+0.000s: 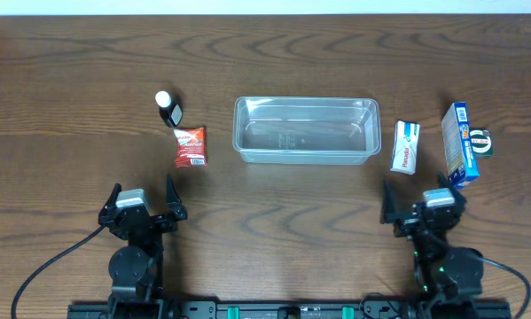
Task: Pack container
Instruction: 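Move right gripper to the blue Kool Fever box and grasp it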
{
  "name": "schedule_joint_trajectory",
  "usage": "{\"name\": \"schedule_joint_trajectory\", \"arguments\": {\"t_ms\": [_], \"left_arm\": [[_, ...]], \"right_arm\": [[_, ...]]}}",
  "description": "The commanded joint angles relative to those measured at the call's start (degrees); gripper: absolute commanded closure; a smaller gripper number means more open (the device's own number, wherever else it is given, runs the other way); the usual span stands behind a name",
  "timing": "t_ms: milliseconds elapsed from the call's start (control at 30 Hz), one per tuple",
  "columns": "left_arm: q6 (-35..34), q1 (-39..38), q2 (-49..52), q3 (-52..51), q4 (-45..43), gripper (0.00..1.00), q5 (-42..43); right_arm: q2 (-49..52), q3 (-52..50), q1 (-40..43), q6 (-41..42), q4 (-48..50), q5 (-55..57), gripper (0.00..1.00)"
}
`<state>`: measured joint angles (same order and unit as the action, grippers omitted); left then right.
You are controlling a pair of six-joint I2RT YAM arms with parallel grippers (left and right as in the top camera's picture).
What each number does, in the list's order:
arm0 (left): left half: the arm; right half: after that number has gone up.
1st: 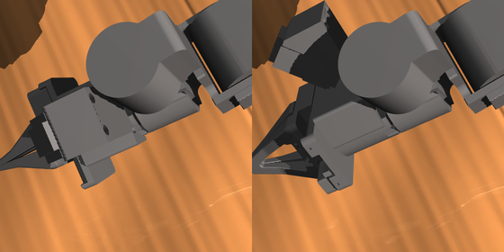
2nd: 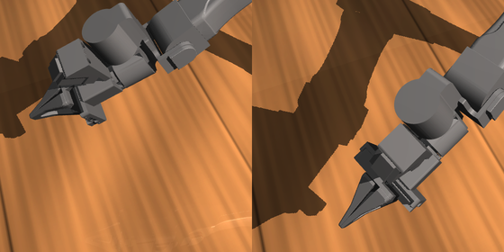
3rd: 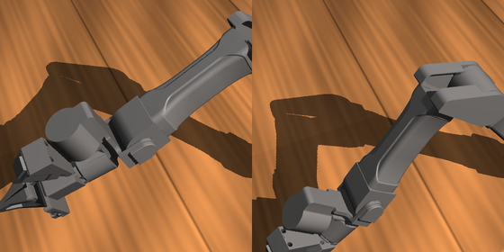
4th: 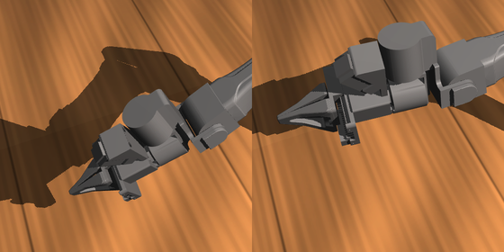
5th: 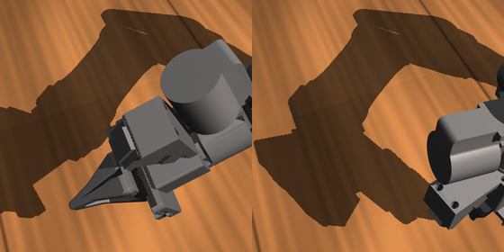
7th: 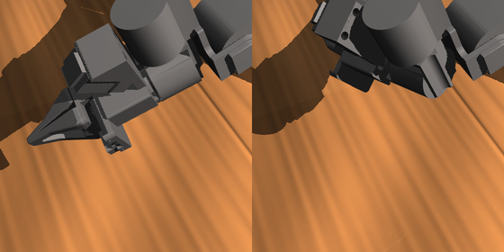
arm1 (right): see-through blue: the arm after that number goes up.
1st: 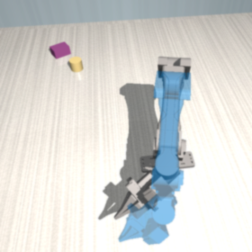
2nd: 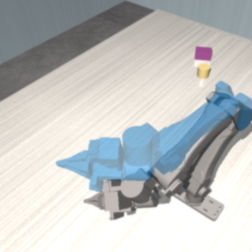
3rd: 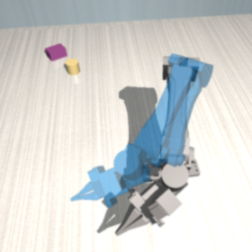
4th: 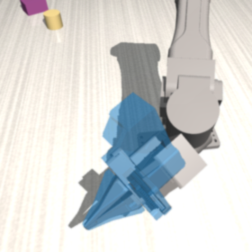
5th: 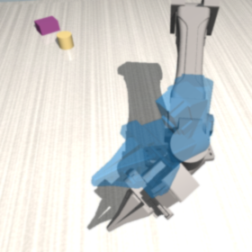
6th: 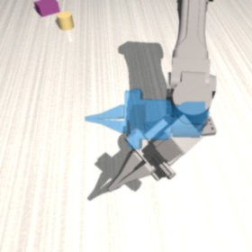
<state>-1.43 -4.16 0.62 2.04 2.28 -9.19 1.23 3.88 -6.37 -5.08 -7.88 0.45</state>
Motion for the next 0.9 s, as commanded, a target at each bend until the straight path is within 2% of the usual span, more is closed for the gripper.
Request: {"name": "schedule_joint_trajectory", "arguments": {"t_ms": [0,100,267,533,633,867], "left_arm": [[0.57,0.24,-0.39,-1.81,0.83,0.02,0.17],[0.57,0.24,-0.39,-1.81,0.83,0.02,0.17],[0.57,0.24,-0.39,-1.81,0.83,0.02,0.17],[0.57,0.24,-0.39,-1.81,0.83,0.02,0.17],[0.57,0.24,-0.39,-1.81,0.83,0.02,0.17],[0.55,0.24,-0.39,-1.81,0.83,0.02,0.17]], "right_arm": [[3.58,12.39,-0.09,1.84,-6.58,11.08,0.01],[12.00,23.85,1.14,1.84,-14.05,13.05,0.01],[32.20,43.85,4.39,-0.39,-23.65,13.20,0.01],[61.72,72.76,16.85,-7.45,-48.81,-2.10,0.01],[68.72,76.81,22.40,-7.45,-52.41,-2.03,0.01],[77.79,76.89,29.07,-7.41,-49.18,-2.19,0.01]]}}
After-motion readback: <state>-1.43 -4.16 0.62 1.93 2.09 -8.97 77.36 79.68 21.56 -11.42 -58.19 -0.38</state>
